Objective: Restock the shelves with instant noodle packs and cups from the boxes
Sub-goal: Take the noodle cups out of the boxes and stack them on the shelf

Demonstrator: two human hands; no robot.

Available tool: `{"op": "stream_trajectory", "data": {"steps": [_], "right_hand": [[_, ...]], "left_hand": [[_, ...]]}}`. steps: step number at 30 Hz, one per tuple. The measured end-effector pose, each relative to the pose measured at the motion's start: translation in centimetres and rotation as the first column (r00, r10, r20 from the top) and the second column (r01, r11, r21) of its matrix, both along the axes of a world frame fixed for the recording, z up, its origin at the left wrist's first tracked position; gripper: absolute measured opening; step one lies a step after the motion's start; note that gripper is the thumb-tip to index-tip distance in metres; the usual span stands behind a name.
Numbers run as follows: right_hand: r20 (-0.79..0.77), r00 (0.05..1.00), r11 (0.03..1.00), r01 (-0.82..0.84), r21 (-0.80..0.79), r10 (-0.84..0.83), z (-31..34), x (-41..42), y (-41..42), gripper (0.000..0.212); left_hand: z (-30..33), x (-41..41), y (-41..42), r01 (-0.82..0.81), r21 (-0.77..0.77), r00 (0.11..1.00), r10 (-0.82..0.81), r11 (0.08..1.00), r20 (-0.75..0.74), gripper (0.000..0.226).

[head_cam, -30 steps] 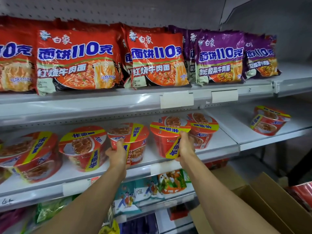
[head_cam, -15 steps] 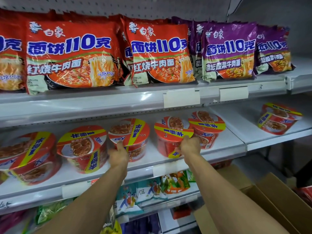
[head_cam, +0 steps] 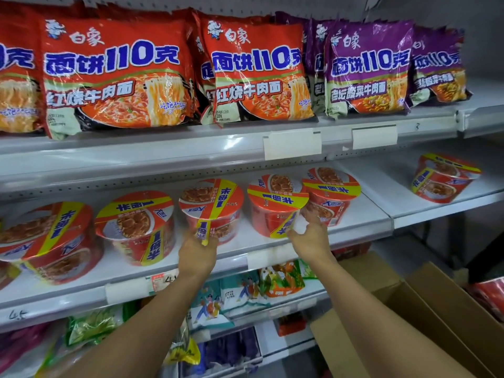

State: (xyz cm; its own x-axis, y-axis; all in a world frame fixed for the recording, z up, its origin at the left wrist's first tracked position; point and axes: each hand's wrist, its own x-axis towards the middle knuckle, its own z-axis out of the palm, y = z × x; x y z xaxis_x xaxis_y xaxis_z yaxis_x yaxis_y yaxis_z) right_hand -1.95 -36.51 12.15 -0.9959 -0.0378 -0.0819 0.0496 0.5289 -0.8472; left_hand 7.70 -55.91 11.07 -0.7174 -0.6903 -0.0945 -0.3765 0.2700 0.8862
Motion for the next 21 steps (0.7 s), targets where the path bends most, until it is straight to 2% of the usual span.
{"op": "stream_trajectory", "data": {"steps": [4, 7, 10, 14, 16, 21], "right_hand": [[0.022, 0.984, 0.931, -0.174, 0.320, 0.176, 0.1, 2.8, 2.1, 0.070], [0.067, 0.967, 0.868, -0.251, 0.429, 0.247, -0.1, 4.5, 3.7, 0.072], [0.079, 0.959, 0.826, -0.275, 0.491, 0.273, -0.4, 6.0, 5.7, 0.073], [0.108, 0.965, 0.815, -0.258, 0.519, 0.237, -1.4, 7.8, 9.2, 0.072], [0.120, 0.972, 0.801, -0.233, 0.551, 0.200, -2.0, 8.6, 11.1, 0.071], [0.199, 0.980, 0.788, -0.138, 0.600, 0.020, -4.0, 9.5, 16.7, 0.051]], "left_hand": [[-0.5, 1.2, 1.9, 0.157, -0.113, 0.986, -0.149, 0.981, 0.079, 0.053], [-1.1, 1.3, 3.7, 0.387, -0.259, 0.919, -0.346, 0.885, 0.189, 0.057], [-1.9, 0.8, 5.8, 0.540, -0.327, 0.839, -0.466, 0.775, 0.282, 0.058], [-3.1, 0.1, 9.2, 0.686, -0.355, 0.726, -0.568, 0.635, 0.388, 0.059], [-3.8, -0.3, 11.0, 0.723, -0.348, 0.690, -0.600, 0.597, 0.404, 0.056], [-5.8, -1.5, 16.6, 0.812, -0.341, 0.582, -0.687, 0.473, 0.435, 0.050]]}}
